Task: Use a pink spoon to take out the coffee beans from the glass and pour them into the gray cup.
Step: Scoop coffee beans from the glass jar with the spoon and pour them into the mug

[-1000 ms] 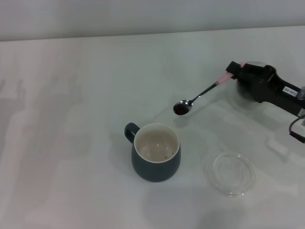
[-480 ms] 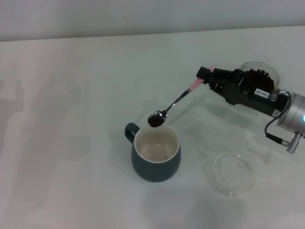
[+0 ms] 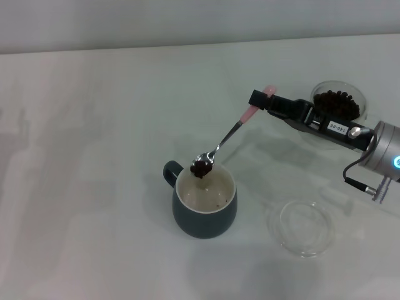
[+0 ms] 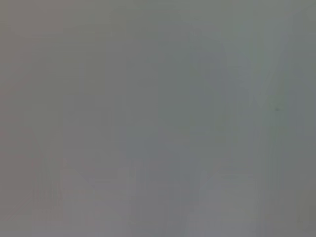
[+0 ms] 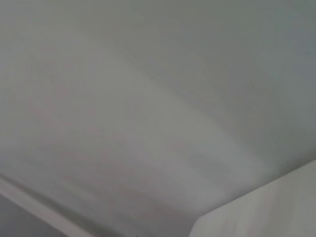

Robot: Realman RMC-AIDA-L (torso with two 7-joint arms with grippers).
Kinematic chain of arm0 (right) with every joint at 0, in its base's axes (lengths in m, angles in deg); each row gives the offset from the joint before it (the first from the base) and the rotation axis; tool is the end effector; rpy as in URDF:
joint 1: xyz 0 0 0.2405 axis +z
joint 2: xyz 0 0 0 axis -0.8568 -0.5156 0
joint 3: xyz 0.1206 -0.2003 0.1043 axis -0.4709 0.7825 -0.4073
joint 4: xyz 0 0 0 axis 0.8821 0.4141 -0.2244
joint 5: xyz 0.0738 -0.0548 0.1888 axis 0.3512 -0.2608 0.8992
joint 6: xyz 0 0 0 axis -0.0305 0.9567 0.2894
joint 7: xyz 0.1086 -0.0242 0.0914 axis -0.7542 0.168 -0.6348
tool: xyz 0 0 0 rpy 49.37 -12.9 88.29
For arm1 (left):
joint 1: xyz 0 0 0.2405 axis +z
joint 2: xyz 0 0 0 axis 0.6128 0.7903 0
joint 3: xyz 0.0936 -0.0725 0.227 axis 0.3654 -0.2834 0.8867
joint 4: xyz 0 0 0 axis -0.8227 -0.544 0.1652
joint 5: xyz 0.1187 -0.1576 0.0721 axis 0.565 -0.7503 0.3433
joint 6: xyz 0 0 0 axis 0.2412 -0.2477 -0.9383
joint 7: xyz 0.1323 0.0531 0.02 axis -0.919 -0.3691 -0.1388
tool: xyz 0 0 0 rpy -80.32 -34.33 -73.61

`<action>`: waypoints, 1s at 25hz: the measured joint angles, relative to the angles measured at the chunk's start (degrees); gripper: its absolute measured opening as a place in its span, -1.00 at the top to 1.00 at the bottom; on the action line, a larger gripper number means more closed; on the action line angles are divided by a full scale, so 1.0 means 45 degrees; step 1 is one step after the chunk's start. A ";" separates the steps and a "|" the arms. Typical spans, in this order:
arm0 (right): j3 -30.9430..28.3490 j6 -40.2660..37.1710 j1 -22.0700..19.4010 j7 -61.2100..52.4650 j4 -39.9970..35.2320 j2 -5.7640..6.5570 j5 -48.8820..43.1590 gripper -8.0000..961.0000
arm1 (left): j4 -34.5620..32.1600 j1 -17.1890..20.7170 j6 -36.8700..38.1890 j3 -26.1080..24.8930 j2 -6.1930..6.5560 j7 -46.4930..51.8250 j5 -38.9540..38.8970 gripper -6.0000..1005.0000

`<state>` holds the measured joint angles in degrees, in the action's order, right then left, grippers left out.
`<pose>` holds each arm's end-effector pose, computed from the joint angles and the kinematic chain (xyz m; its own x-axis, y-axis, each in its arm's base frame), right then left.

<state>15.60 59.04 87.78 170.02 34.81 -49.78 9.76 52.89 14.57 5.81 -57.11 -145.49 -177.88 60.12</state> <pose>0.2876 0.3049 -0.0213 0.0331 -0.6765 -0.7357 -0.8256 -0.4333 0.3614 -0.3378 0.3325 0.0105 0.6516 -0.0674 0.7556 0.7425 -0.1475 -0.6535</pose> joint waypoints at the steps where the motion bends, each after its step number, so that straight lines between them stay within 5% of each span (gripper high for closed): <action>1: 0.0029 0.0040 0.0001 0.0303 0.0012 -0.0001 -0.0006 0.58 | 0.0000 0.0009 -0.0003 0.0000 0.0000 0.0000 0.0009 0.11; 13: 0.0298 0.0414 0.0004 0.3973 0.0185 -0.0036 0.0009 0.57 | -0.0138 0.0219 -0.0048 -0.0001 -0.0001 0.0000 0.0038 0.11; 25: 0.0148 0.2492 -0.0571 0.2314 -0.0152 0.0172 0.0542 0.56 | -0.0137 0.0361 -0.0074 0.0000 -0.0003 0.0000 -0.0056 0.11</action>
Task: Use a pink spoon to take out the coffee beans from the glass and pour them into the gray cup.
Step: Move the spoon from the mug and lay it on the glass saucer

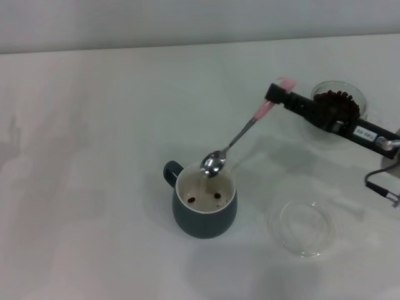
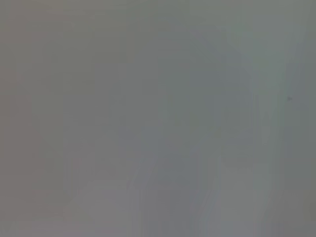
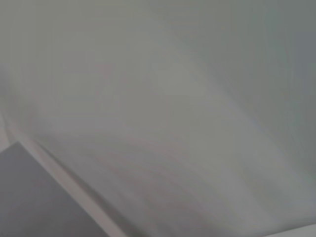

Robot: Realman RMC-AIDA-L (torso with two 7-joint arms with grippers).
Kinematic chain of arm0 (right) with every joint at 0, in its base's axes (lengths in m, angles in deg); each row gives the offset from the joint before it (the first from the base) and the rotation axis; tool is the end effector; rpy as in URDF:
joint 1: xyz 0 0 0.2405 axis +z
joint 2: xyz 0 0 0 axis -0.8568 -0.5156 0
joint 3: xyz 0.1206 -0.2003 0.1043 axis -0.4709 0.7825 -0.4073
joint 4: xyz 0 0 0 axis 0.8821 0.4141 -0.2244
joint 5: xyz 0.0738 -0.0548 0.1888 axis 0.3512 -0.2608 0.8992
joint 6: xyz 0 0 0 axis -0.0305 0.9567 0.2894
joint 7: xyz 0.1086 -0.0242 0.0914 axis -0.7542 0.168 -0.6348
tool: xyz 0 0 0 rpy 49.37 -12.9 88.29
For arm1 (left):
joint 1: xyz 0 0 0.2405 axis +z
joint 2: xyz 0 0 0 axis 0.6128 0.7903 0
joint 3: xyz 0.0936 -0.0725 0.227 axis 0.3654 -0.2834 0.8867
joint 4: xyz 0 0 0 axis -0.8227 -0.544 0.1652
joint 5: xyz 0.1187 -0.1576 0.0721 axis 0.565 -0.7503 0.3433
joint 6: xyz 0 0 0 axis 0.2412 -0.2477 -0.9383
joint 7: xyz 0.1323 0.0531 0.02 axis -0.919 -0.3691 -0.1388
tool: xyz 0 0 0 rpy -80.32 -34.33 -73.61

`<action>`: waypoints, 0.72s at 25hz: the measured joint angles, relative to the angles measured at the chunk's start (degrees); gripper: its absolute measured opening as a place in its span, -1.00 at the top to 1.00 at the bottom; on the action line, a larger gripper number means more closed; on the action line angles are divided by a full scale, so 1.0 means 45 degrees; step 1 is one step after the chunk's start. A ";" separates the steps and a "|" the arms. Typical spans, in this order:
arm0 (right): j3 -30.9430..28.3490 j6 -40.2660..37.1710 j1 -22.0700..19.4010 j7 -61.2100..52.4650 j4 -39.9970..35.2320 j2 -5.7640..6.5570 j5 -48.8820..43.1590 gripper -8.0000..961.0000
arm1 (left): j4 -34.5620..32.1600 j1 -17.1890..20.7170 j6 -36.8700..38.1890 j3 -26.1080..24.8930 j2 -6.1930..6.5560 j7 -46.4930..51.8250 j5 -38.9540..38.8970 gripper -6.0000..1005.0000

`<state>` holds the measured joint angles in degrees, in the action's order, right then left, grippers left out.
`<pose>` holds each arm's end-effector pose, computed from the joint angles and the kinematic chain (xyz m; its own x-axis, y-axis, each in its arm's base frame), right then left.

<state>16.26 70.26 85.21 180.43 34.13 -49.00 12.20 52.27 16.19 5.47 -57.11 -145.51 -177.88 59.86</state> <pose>0.2814 0.2831 -0.0010 0.1452 -0.5530 -0.8204 -0.7133 -0.6331 0.3006 -0.3492 0.3211 0.0110 0.6542 -0.0465 0.7549 0.7465 -0.1200 -0.6544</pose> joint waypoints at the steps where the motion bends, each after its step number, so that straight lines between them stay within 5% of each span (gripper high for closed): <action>1: -0.0002 0.0067 -0.0187 -0.0062 -0.0208 0.0020 0.0043 0.56 | 0.0001 -0.0020 -0.0001 0.0001 -0.0005 0.0000 0.0001 0.11; 5: -0.0005 0.0184 -0.1157 -0.0318 -0.1340 0.0103 0.0264 0.56 | 0.0000 -0.0114 0.0028 -0.0003 -0.0012 0.0000 -0.0001 0.11; 12: 0.0292 0.0344 -0.2132 -0.0723 -0.1924 0.0879 0.0182 0.55 | 0.0052 -0.0202 0.0085 0.0000 0.0025 0.0000 0.0003 0.11; 18: 0.0685 0.0140 -0.2537 -0.0763 -0.1948 0.1101 -0.0127 0.55 | 0.0082 -0.0320 0.0106 0.0000 0.0061 0.0000 0.0003 0.11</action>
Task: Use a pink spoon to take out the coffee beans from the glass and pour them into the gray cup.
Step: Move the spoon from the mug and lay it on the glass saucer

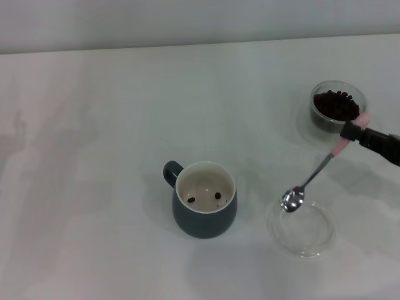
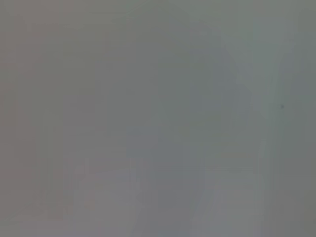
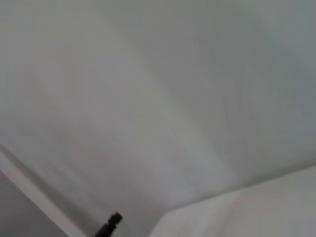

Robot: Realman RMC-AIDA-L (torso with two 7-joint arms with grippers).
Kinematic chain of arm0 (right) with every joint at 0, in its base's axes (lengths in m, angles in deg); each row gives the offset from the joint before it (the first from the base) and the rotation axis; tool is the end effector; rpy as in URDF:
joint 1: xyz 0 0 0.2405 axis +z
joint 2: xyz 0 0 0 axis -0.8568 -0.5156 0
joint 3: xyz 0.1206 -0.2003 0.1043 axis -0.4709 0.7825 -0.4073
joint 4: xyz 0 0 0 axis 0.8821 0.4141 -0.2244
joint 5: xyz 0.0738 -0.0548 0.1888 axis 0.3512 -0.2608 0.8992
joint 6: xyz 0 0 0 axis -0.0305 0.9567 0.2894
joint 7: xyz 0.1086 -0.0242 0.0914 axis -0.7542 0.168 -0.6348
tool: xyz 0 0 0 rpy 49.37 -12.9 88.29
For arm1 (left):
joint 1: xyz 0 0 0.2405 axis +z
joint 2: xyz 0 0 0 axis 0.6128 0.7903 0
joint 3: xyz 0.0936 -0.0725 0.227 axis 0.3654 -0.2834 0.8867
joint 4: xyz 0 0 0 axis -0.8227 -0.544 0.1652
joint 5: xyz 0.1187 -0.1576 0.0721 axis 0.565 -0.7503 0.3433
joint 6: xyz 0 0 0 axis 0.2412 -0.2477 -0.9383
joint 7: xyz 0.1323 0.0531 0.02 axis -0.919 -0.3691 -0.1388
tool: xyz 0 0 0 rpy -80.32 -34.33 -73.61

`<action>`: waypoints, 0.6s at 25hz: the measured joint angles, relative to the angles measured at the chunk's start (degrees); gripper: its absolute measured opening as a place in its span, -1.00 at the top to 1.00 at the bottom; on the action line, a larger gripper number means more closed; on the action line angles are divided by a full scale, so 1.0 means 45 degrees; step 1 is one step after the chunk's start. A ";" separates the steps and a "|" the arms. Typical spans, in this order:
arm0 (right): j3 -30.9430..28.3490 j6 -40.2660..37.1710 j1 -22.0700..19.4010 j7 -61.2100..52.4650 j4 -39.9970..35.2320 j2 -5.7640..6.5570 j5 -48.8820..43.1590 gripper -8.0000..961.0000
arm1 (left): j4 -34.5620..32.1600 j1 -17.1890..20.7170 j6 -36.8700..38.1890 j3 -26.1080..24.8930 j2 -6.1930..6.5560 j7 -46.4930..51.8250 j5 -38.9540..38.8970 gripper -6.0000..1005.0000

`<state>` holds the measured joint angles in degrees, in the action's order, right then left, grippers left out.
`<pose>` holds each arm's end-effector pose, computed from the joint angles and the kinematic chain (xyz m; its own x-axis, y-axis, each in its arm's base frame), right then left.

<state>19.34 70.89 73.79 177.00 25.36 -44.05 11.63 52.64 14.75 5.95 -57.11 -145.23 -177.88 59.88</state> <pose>0.3481 0.2375 0.0490 0.2146 -0.5658 -0.7961 -0.8264 -0.5397 0.1607 -0.3415 0.3313 0.0127 0.6554 -0.0618 0.7528 0.7414 -0.1378 -0.6568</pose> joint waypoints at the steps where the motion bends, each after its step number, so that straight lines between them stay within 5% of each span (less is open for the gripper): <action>1: 0.0009 -0.0096 -0.0018 -0.0001 0.0027 0.0020 -0.0110 0.55 | -0.0026 -0.0042 0.0002 0.0000 0.0001 0.0000 0.0000 0.11; 15: 0.0008 -0.1883 -0.0201 0.0026 0.0054 -0.0103 -0.1087 0.54 | -0.0083 -0.0191 0.0030 0.0000 0.0017 0.0000 0.0000 0.11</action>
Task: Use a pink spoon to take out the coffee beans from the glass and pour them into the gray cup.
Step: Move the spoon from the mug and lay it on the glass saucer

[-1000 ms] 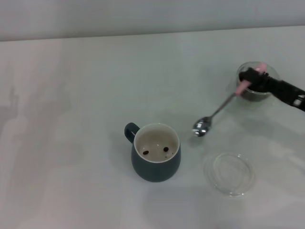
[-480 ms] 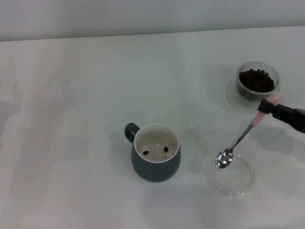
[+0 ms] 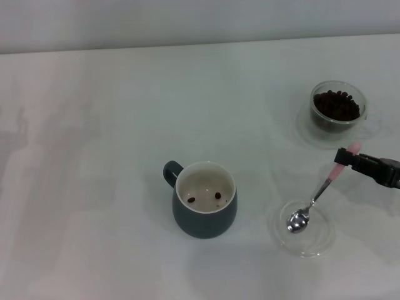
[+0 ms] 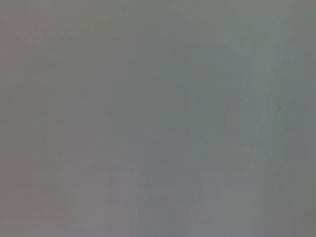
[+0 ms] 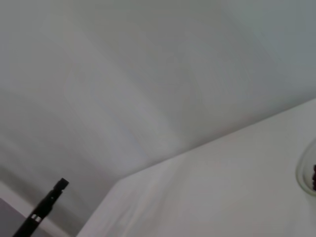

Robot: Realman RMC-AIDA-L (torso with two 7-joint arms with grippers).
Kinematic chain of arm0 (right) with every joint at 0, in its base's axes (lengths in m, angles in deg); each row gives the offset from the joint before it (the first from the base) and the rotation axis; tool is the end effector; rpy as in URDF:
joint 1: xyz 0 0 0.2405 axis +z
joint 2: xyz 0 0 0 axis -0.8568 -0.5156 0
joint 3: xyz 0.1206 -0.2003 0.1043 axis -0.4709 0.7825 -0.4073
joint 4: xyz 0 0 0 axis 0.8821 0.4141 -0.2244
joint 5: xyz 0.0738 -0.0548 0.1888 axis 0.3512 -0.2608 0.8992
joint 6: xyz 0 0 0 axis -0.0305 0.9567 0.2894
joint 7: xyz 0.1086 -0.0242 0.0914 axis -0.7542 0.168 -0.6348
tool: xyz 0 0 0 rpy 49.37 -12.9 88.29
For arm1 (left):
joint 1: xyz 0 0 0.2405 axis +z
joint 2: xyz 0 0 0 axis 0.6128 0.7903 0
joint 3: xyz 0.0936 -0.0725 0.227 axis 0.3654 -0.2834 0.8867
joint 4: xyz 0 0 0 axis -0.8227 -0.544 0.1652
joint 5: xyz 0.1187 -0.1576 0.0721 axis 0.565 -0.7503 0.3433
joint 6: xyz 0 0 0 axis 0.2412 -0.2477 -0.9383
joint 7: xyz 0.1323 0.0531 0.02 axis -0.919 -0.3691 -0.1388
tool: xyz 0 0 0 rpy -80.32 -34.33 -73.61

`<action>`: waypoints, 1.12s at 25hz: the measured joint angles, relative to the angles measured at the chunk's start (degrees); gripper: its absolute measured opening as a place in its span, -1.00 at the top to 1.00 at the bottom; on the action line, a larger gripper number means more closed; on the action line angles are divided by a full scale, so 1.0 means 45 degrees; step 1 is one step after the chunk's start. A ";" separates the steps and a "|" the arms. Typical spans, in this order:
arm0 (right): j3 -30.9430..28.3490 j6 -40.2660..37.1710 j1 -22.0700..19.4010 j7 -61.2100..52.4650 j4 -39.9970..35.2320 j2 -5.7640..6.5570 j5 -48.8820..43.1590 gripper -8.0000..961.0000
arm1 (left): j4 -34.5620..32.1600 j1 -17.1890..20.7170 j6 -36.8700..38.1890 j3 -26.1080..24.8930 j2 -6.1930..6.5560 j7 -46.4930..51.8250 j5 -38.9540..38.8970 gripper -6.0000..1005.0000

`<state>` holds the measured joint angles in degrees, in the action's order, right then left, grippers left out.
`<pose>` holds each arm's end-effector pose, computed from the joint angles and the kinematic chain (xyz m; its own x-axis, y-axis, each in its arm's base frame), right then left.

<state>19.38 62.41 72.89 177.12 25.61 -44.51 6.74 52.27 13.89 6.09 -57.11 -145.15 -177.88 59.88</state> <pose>0.3711 0.2331 0.0323 0.2315 -0.6335 -0.7383 -0.8994 -0.4287 0.0858 -0.3387 0.3356 0.0129 0.6579 -0.0644 0.7504 0.7377 -0.1451 -0.6593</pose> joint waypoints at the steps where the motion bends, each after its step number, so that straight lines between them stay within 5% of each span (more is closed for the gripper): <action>1: -0.0019 -0.0067 -0.0024 -0.0003 0.0000 0.0004 -0.0026 0.54 | 0.0000 0.0000 -0.0001 0.0000 0.0003 0.0000 0.0000 0.11; 28: 0.0023 -0.1825 -0.0108 -0.2136 0.0285 -0.0140 -0.0339 0.51 | 0.0010 -0.0061 -0.0018 0.0000 0.0120 0.0000 -0.0002 0.11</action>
<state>19.48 54.20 72.40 167.51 26.89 -45.14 5.21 52.31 13.62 6.01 -57.11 -144.61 -177.88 59.87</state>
